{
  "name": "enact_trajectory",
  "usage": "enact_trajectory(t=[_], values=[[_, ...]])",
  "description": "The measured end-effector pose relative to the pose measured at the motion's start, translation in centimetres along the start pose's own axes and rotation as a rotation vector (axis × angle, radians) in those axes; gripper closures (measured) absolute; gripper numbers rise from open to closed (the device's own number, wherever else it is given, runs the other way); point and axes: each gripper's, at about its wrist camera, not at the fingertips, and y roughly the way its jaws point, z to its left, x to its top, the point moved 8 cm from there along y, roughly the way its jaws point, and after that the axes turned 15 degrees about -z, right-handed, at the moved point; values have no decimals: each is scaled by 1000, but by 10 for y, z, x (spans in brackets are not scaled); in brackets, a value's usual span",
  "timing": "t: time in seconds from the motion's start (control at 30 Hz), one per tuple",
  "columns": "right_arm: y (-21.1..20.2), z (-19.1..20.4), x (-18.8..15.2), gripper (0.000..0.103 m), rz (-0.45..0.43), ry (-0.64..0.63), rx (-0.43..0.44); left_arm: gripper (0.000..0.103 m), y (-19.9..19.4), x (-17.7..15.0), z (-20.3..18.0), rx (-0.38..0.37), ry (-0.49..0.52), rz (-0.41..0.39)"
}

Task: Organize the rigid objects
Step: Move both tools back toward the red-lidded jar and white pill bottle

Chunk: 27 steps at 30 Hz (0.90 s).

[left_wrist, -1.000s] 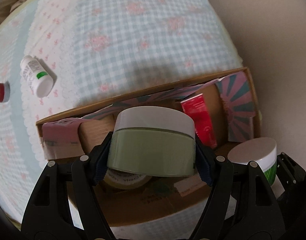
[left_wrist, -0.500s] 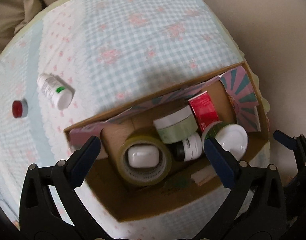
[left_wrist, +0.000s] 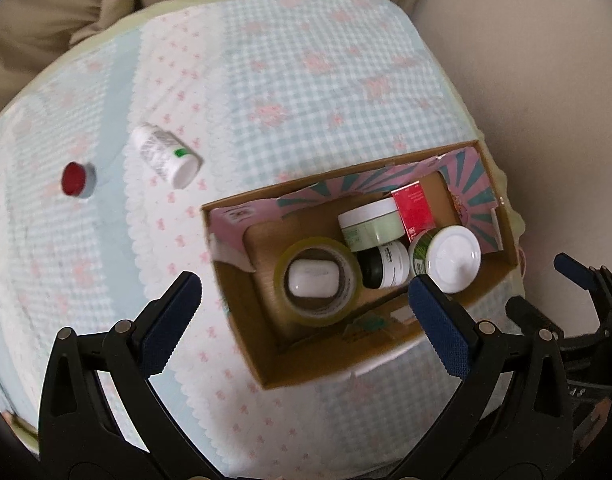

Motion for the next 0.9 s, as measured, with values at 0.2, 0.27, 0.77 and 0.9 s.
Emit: enact_trajectory(t=[0.2, 0.27, 0.77, 0.9], values=[[-22, 9, 8, 0, -43, -9, 9, 0, -38, -7, 20, 27, -11, -58], [-28, 15, 10, 0, -48, -16, 20, 0, -55, -11, 34, 44, -28, -81], [-78, 140, 18, 0, -133, -37, 67, 0, -172, -58, 176, 135, -140, -227], [-96, 185, 16, 0, -151, 4, 66, 0, -197, -67, 222, 125, -154, -238]])
